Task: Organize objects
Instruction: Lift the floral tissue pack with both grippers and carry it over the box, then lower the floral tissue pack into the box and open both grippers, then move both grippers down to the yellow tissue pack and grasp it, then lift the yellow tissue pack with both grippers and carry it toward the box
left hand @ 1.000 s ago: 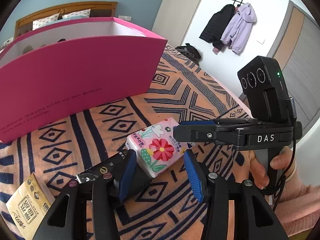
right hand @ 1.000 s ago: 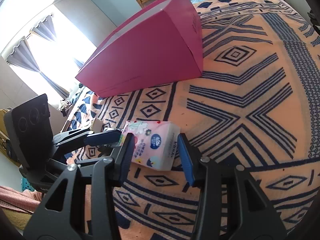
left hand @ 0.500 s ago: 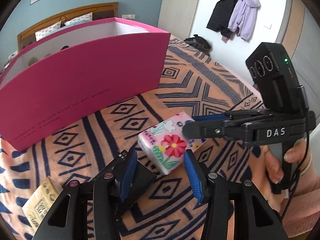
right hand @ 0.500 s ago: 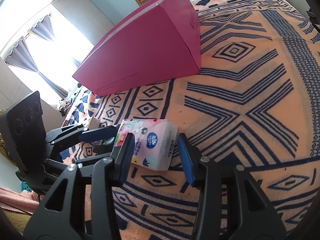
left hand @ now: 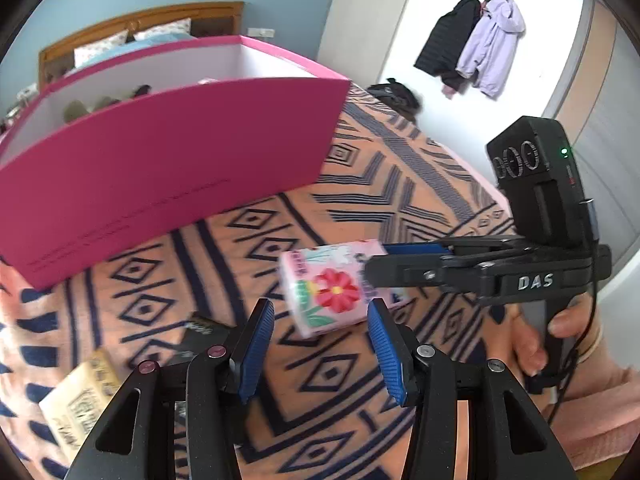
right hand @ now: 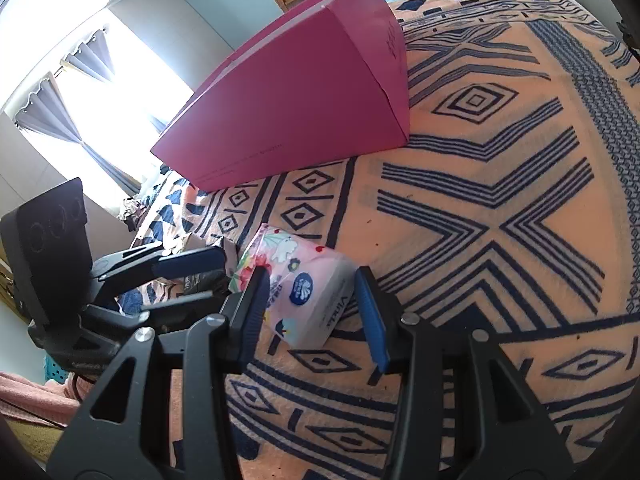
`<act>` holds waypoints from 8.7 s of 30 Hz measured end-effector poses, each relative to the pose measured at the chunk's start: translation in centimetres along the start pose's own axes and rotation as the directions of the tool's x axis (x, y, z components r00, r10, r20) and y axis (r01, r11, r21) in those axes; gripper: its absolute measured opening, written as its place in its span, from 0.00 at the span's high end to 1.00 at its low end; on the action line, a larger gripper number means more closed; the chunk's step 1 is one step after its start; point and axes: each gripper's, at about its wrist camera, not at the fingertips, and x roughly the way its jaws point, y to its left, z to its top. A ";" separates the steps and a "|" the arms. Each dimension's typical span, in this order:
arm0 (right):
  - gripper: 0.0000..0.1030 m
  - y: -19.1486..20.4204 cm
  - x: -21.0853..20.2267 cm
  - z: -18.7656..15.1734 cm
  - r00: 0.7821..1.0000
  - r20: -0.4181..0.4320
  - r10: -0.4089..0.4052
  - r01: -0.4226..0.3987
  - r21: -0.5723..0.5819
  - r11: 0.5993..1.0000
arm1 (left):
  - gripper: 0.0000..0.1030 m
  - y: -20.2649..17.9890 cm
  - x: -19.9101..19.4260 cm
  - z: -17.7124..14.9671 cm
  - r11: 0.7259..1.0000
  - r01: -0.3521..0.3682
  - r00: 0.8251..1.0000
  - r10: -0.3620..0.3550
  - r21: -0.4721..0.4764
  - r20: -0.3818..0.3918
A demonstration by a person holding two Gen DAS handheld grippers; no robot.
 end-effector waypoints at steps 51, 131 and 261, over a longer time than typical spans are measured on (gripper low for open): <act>0.57 6.6 -5.3 10.2 0.977 0.214 0.002 0.052 -0.246 0.968 | 0.62 1.2 -4.8 9.4 1.000 0.015 0.980 -0.013 -0.006 0.199; 0.53 7.3 0.5 4.5 0.999 0.029 0.025 -0.015 -0.289 0.957 | 0.35 4.8 -6.5 -0.8 0.990 -0.062 0.976 0.087 -0.128 0.200; 0.60 8.6 -3.1 3.4 0.987 0.160 -0.011 0.052 -0.256 0.965 | 0.55 0.0 -6.1 1.4 0.998 -0.036 0.976 0.044 -0.043 0.211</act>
